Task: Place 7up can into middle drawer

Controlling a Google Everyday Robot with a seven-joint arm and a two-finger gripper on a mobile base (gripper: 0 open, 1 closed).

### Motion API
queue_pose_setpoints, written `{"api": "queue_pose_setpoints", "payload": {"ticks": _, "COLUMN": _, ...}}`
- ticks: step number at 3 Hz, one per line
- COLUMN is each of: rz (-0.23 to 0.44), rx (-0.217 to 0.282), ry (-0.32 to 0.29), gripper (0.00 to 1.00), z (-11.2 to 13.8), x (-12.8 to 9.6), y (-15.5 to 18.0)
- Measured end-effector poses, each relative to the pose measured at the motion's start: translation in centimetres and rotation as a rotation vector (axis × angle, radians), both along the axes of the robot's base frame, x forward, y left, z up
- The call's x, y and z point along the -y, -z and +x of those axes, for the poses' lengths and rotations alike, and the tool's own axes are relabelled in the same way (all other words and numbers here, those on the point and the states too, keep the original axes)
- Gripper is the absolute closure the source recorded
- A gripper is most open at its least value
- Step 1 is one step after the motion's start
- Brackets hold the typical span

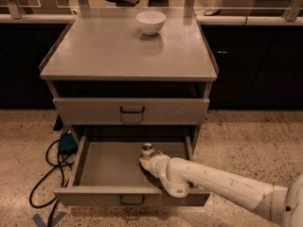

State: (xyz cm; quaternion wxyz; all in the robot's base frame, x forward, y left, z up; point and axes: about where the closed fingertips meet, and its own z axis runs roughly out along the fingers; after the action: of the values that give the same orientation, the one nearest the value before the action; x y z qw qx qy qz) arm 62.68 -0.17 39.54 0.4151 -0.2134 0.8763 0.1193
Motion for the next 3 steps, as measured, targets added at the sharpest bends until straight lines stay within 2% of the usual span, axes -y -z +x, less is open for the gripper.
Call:
{"api": "queue_pose_setpoints", "payload": {"ticks": 2, "rz": 0.000, "rx": 0.000, "ry": 0.000, "gripper": 0.11, "z": 0.00, "x": 0.00, "y": 0.00}}
{"api": "queue_pose_setpoints", "payload": {"ticks": 3, "rz": 0.000, "rx": 0.000, "ry": 0.000, "gripper": 0.00, "z": 0.00, "x": -0.01, "y": 0.00}}
